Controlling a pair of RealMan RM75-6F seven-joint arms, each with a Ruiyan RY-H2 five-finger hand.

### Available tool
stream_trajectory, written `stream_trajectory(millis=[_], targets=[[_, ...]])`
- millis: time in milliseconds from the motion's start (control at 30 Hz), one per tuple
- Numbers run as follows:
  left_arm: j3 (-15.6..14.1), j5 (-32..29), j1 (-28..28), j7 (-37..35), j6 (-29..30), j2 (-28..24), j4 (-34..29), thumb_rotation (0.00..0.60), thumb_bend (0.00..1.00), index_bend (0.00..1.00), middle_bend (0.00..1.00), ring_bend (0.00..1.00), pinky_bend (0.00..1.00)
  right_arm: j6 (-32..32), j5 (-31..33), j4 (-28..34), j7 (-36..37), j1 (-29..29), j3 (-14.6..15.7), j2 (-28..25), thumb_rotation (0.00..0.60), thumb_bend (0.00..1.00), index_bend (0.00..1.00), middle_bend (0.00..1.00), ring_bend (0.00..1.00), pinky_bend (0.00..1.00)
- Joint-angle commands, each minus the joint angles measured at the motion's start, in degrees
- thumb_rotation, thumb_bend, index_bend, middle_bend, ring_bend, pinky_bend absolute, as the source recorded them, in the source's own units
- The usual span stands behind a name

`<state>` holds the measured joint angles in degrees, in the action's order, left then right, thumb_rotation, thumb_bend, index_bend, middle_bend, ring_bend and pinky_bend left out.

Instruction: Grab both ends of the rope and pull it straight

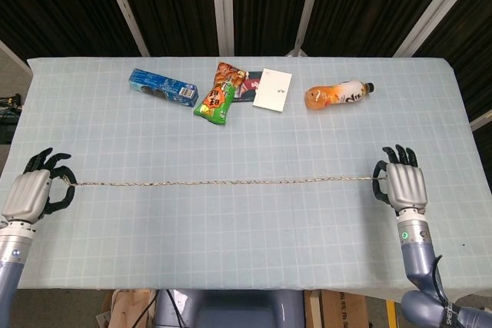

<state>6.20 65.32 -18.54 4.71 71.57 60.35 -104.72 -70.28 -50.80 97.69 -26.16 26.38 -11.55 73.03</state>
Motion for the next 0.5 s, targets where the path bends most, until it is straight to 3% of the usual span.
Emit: stream_trajectory(millis=[33, 500], targets=[[-0.21, 0.41, 0.26, -0.28, -0.05, 0.12, 0.25, 0.6, 0.66, 0.62, 0.18, 0.0, 0.0, 0.19, -0.05, -0.26, 0.25, -0.05, 0.03, -0.12, 0.6, 0.51, 0.61, 0.18, 0.0, 0.0], [-0.64, 0.17, 0.43, 1.8, -0.91, 3.66, 2.25, 0.6, 0.66, 0.62, 0.18, 0.0, 0.0, 1.56, 0.15, -3.49, 1.54, -0.26, 0.51, 0.73, 0.6, 0.51, 0.61, 0.18, 0.0, 0.0]])
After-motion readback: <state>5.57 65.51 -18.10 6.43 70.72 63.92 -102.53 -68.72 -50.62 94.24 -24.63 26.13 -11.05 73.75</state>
